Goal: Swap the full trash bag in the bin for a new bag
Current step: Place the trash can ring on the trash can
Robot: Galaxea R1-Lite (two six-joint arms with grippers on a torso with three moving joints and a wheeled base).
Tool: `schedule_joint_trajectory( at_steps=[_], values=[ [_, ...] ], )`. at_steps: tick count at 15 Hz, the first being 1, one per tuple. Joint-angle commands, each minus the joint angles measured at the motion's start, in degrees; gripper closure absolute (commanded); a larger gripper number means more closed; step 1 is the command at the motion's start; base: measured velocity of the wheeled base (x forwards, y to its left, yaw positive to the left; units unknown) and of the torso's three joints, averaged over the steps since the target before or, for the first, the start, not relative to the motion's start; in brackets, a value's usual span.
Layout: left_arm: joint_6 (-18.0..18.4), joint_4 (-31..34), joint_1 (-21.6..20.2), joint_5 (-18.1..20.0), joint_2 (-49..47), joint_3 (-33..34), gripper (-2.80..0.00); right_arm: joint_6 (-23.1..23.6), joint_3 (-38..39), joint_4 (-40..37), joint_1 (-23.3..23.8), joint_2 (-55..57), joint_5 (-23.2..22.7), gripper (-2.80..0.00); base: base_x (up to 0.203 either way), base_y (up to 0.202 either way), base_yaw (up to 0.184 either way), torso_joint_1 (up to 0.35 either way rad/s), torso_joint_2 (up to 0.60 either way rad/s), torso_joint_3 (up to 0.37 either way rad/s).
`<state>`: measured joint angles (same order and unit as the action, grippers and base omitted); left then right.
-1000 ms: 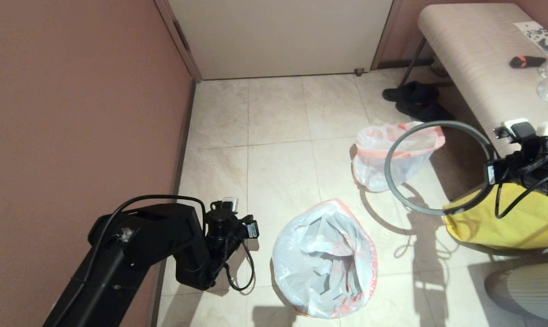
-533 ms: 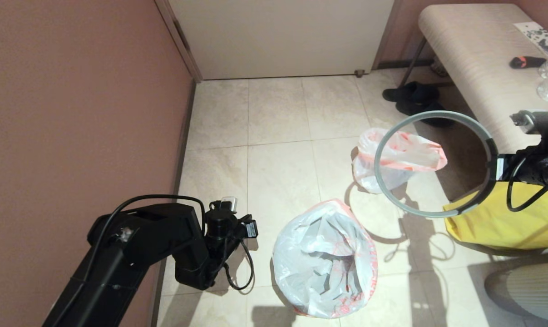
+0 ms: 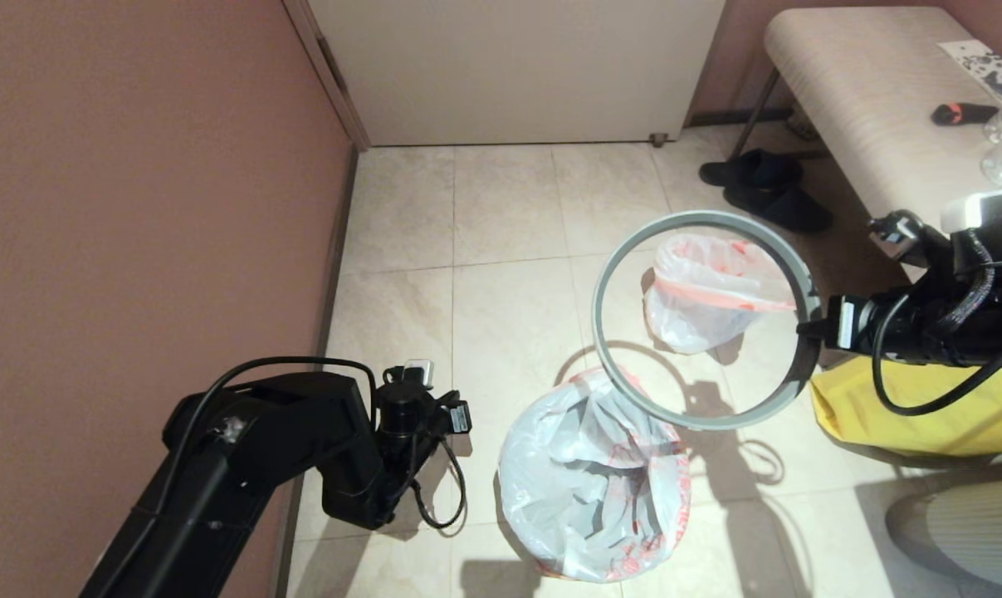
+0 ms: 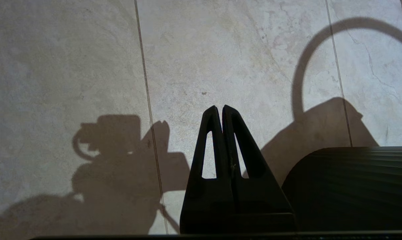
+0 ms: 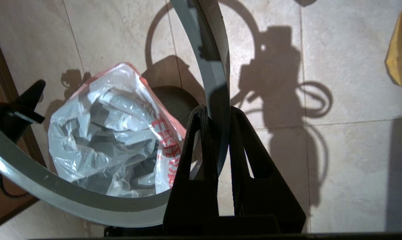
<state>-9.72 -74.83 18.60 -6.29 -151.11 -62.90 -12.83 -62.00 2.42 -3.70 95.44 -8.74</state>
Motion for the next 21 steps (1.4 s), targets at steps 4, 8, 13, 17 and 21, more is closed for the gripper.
schedule_joint_trajectory(
  at_steps=[4,8,13,17,21],
  values=[
    [1.4,-0.5,0.9,-0.2,-1.1,0.0,0.0,3.2,6.2,7.8,-6.9,13.6,3.7,0.0,0.0,0.0,0.0,0.0,0.0,0.0],
    [3.0,-2.0,0.1,-1.4,-2.8,-2.0,0.0,3.7,9.8,18.9,-11.8,25.3,4.9,0.0,0.0,0.0,0.0,0.0,0.0,0.0],
    [5.3,-2.2,0.3,-1.6,-3.9,-2.1,0.0,1.2,10.8,17.3,-15.1,27.2,3.9,0.0,0.0,0.0,0.0,0.0,0.0,0.0],
    [5.3,-2.2,0.2,-1.6,-4.0,-2.1,0.0,1.2,11.5,16.9,-15.5,21.6,3.9,0.0,0.0,0.0,0.0,0.0,0.0,0.0],
    [5.3,-2.2,0.2,-1.6,-4.0,-2.1,0.0,1.4,12.7,12.2,-17.5,12.4,4.2,0.0,0.0,0.0,0.0,0.0,0.0,0.0]
  ],
)
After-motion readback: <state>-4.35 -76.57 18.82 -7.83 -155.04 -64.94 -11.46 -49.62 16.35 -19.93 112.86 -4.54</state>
